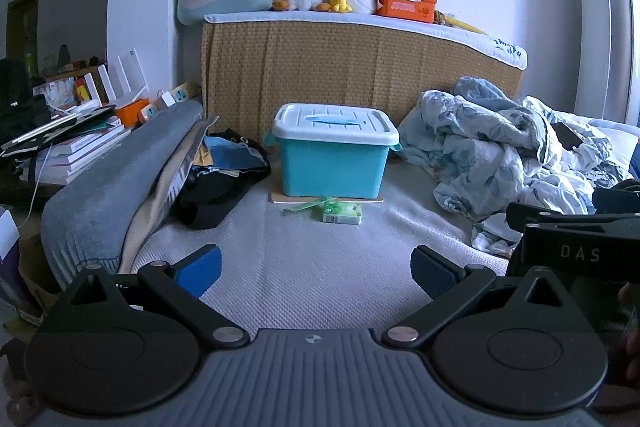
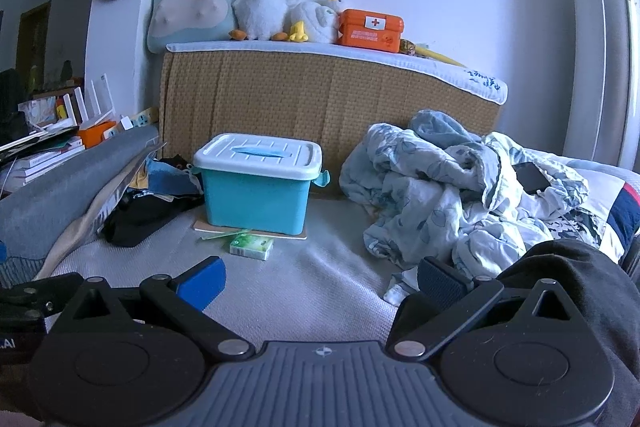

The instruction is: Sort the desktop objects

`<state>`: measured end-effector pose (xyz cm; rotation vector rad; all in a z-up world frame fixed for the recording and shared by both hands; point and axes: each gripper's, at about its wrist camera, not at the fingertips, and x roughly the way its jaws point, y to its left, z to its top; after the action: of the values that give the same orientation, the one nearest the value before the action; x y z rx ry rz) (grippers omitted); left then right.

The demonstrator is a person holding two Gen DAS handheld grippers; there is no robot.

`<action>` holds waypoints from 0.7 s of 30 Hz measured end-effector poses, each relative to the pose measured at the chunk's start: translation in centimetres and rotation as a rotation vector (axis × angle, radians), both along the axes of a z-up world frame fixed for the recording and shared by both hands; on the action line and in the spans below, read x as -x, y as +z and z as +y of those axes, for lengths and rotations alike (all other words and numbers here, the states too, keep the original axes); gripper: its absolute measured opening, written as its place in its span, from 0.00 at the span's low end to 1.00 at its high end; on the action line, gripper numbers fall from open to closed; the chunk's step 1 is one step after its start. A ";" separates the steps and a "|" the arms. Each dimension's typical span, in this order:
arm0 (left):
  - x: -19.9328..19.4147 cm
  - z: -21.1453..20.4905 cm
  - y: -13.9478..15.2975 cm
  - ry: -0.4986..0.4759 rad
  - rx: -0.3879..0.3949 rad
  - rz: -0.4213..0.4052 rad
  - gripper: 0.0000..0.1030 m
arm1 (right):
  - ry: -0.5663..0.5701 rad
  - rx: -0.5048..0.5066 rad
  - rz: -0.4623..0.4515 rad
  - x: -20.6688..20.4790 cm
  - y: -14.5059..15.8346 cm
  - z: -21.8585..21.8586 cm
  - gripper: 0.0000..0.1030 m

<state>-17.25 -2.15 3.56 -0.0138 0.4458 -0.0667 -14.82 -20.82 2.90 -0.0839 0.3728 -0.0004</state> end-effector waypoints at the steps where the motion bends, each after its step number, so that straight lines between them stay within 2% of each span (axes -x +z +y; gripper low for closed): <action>1: 0.0 0.0 0.0 -0.002 -0.001 0.000 1.00 | 0.000 0.002 -0.001 0.0 0.0 0.0 1.00; 21: -0.1 -0.5 -0.5 -0.017 -0.002 0.013 1.00 | -0.003 -0.005 0.013 0.3 -0.3 -0.3 1.00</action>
<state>-17.15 -2.62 3.09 -0.0085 0.4592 -0.0834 -15.11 -21.13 2.60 -0.0780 0.3863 -0.0018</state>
